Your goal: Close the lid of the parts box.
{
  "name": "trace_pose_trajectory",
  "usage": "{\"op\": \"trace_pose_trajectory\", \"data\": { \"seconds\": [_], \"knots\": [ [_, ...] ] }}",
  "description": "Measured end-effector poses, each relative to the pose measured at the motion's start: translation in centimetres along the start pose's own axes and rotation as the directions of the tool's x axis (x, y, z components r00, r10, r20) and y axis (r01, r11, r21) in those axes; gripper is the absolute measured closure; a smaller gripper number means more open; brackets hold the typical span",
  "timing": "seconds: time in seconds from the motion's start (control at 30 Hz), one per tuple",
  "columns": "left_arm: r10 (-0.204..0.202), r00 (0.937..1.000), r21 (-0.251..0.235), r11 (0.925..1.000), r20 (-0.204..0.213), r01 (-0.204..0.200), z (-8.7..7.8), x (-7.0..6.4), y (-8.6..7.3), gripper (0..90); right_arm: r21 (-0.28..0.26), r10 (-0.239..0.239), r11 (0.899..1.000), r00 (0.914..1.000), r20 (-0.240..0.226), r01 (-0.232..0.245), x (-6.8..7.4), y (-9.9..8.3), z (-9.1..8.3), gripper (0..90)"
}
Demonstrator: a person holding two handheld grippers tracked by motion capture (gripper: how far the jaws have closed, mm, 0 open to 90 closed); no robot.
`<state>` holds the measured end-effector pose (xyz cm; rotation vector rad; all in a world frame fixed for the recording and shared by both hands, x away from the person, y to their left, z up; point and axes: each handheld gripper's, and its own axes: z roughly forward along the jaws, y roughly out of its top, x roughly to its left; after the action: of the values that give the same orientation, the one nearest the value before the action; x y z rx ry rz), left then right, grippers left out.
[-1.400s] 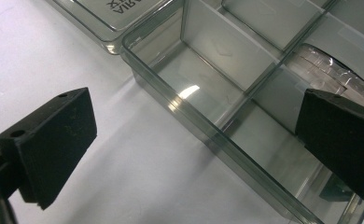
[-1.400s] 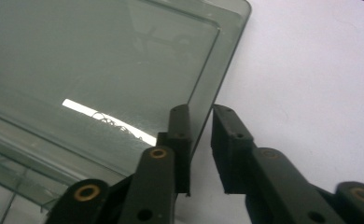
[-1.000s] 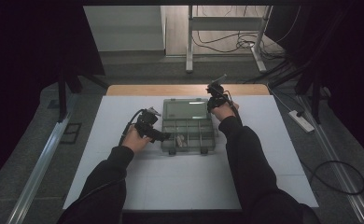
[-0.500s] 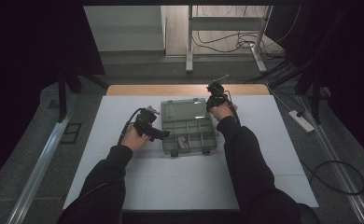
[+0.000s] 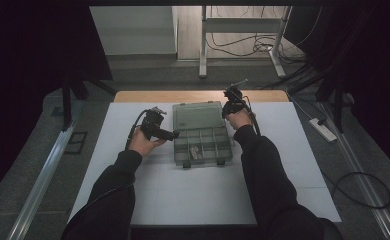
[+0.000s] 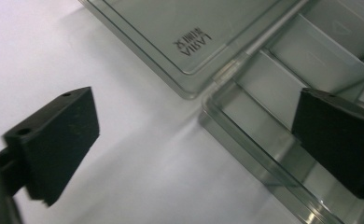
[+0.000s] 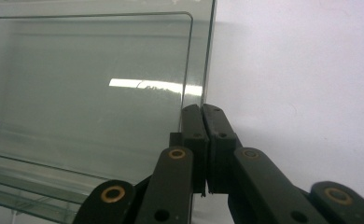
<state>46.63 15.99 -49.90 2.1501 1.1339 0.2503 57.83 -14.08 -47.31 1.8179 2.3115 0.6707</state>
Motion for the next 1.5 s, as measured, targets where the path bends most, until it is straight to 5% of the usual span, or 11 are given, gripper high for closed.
{"op": "trace_pose_trajectory", "data": {
  "seconds": [0.3,0.6,0.93,1.5],
  "knots": [
    [-0.041,0.999,0.011,0.9991,0.018,0.041,0.4,1.6,0.6,49.5,-0.027,-0.002,1.0,1.0,-0.004,0.002,-0.1,-0.4,-0.6,88.6],
    [-0.038,0.9987,0.052,0.9979,-0.035,0.04,1.8,2.1,1.1,88.0,-0.053,-0.006,0.999,0.9999,-0.008,0.005,-0.1,-0.6,-1.0,88.8],
    [-0.073,0.9969,0.052,0.9959,-0.03,0.074,4.0,2.4,0.7,89.2,-0.069,-0.006,0.998,0.9999,-0.01,0.005,-0.1,-0.9,-1.4,88.9],
    [-0.125,0.9919,0.011,0.9921,-0.023,0.125,6.0,3.1,2.2,89.3,-0.095,-0.007,0.996,0.9999,-0.012,0.006,0.0,-1.2,-1.7,89.1]
  ]
}}
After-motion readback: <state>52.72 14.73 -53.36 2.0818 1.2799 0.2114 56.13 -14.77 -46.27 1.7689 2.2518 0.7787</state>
